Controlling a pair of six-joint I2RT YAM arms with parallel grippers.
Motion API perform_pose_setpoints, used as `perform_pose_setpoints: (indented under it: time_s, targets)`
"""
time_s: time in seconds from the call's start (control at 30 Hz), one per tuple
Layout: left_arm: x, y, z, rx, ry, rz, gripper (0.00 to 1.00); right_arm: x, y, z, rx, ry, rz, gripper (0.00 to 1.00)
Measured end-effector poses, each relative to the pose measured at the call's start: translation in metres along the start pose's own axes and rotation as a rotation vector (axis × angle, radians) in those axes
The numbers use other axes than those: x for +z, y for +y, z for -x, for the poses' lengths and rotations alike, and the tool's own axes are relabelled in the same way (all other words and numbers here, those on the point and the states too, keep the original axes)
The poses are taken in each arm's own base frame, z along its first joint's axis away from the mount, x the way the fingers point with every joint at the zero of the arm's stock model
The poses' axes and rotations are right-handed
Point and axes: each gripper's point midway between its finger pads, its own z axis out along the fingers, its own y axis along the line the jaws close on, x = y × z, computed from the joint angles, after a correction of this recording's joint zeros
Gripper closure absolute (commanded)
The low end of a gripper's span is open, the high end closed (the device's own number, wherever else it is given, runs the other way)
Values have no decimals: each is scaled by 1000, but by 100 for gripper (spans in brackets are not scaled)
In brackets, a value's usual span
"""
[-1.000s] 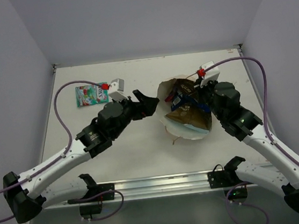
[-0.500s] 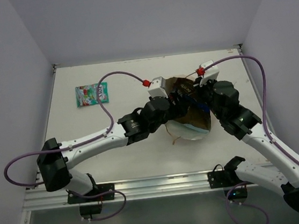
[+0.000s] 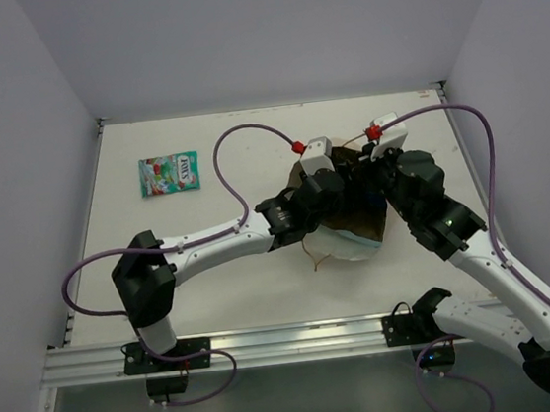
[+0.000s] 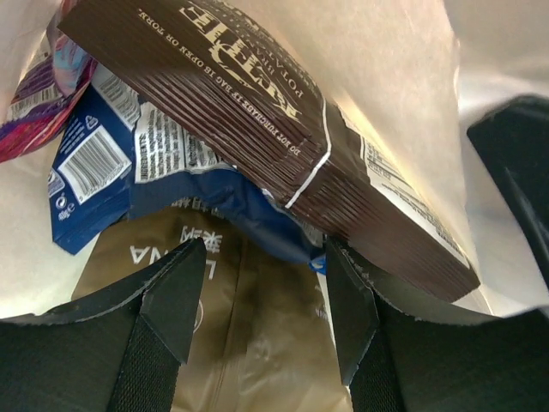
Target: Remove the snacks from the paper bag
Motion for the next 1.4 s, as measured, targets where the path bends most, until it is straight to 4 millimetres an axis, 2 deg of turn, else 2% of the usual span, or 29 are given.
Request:
perform_pose_setpoints:
  time_s: [0.43,0.53,0.63,0.67,0.73,0.83,0.9,1.0,1.1,1.27,1.4]
  targets:
    - [8,-6,5,-16,-19,-17,37,0,2,-1,11,2,8,100]
    - [13,-8,7,-29,-33,-27,41,0,3,-1,15,2,12,100]
    - [21,-4,4,-39,-35,-18,60,0,4,-1,20,5,21,100]
    - [23,-1,3,-43,-33,-12,71,0,4,-1,20,5,21,100]
    - [25,1,3,-54,-31,-6,84,-1,5,-1,20,5,22,100]
    - [24,0,4,-62,-33,-8,98,-2,4,0,22,0,21,100]
    - [19,2,4,-61,-24,-7,99,-3,3,1,22,-1,19,100]
    - [1,5,9,-49,-7,-4,100,-3,2,1,22,-3,14,100]
    - [-29,3,27,-27,-4,-20,100,-3,-1,0,21,-2,-3,100]
    - [-106,-8,82,10,-52,-97,100,-2,-6,-2,12,0,-32,100]
    - [-167,-1,124,34,-113,-123,100,-3,-10,-3,-4,1,-44,100]
